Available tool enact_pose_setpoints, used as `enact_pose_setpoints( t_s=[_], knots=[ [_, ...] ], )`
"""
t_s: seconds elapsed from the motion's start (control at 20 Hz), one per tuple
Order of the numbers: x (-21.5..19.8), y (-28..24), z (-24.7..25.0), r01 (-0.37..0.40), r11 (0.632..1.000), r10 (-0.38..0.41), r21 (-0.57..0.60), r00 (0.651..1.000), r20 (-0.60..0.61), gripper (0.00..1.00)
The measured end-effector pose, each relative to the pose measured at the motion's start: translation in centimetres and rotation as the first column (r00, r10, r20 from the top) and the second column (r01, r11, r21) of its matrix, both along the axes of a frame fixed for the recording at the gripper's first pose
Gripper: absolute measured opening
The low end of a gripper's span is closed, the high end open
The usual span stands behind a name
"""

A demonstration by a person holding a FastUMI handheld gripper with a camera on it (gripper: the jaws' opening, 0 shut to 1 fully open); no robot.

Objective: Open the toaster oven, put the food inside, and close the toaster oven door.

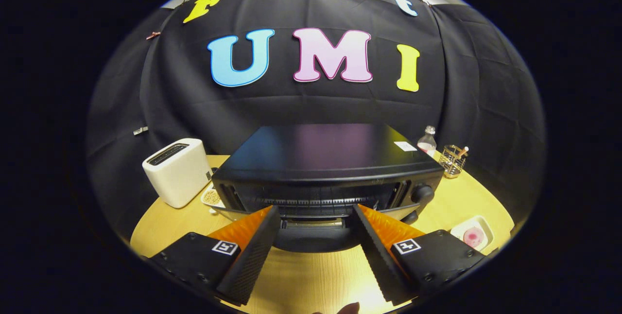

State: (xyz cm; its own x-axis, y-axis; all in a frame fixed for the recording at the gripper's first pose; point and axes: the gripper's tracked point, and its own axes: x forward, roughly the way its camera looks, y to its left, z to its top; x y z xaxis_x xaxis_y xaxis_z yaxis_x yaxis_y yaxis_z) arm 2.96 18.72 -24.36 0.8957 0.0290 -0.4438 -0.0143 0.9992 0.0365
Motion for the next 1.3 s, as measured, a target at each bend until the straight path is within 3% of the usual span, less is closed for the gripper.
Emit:
enact_pose_setpoints(
  t_s=[0.55, 0.8, 1.1, 1.3],
  knots=[
    [-6.0, 0.1, -4.7, -0.006, 1.000, 0.003, -0.019, 0.989, -0.151, 0.99],
    [-7.7, -0.2, -8.7, -0.001, 1.000, -0.001, -0.006, 0.952, -0.305, 0.99],
    [-8.4, -0.5, -10.0, -0.008, 1.000, 0.005, -0.008, 0.927, -0.375, 1.00],
    [-8.6, -0.2, -10.7, -0.056, 0.998, 0.051, -0.001, 0.916, -0.398, 1.00]
  ],
)
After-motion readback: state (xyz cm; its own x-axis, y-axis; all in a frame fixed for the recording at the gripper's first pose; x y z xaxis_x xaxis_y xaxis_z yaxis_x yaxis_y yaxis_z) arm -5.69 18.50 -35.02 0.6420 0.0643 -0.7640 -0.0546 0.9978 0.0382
